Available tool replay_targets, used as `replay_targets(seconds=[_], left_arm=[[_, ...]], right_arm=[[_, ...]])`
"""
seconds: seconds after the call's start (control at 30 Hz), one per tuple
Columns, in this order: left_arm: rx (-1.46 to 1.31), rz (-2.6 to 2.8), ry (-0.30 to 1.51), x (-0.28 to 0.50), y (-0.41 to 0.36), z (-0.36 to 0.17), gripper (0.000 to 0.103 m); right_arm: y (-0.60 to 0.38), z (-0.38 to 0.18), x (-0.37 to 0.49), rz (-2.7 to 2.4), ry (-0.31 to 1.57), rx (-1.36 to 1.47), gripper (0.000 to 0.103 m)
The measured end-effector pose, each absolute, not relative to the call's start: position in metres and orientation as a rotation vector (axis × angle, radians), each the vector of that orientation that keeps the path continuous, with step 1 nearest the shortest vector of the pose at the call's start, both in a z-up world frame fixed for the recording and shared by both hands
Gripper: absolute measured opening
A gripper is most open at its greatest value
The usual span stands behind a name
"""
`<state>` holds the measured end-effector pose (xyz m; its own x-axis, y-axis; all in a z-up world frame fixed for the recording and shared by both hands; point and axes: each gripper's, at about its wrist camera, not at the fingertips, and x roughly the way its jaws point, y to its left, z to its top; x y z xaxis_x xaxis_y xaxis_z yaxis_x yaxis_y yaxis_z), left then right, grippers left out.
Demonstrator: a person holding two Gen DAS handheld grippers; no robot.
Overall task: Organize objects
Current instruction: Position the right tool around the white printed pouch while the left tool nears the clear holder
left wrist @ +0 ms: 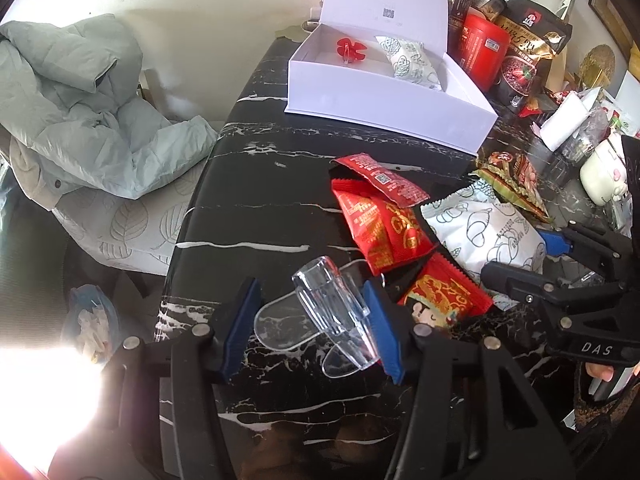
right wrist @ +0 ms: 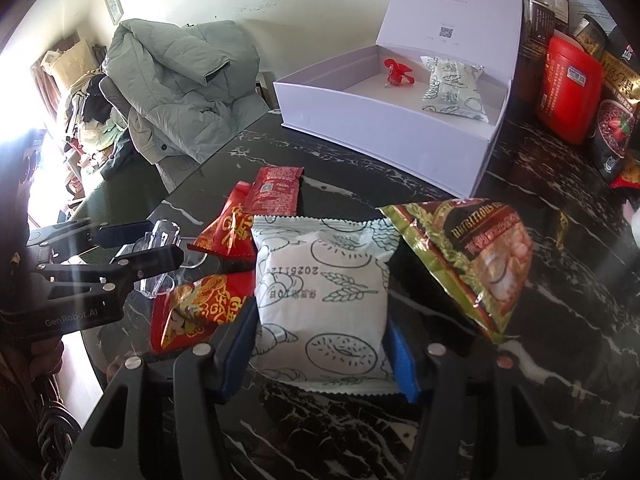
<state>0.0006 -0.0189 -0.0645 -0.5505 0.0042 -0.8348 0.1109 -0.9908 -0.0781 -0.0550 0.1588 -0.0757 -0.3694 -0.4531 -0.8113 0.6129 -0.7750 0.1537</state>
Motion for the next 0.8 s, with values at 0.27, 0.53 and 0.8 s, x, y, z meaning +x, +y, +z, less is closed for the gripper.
replay_targets(seconds=[0.27,0.53,0.8], left_arm=[[1.437,-2.719,0.193,0.007,-0.016,-0.054,0.052],[1.402,-2.739,0.173,0.014,-0.01,-0.043,0.052],[1.395,-2.742,0.166,0.018,-0.007,-0.039,0.052]], right_arm=[[0.168,-0.065,-0.043,-2.166,0.222,1.177,0.06],[0.176,-0.061,-0.035,-2.157,0.208,1.163,0.06],[0.178,-0.058,-0.026,-2.138,0.206,1.141,0.06]])
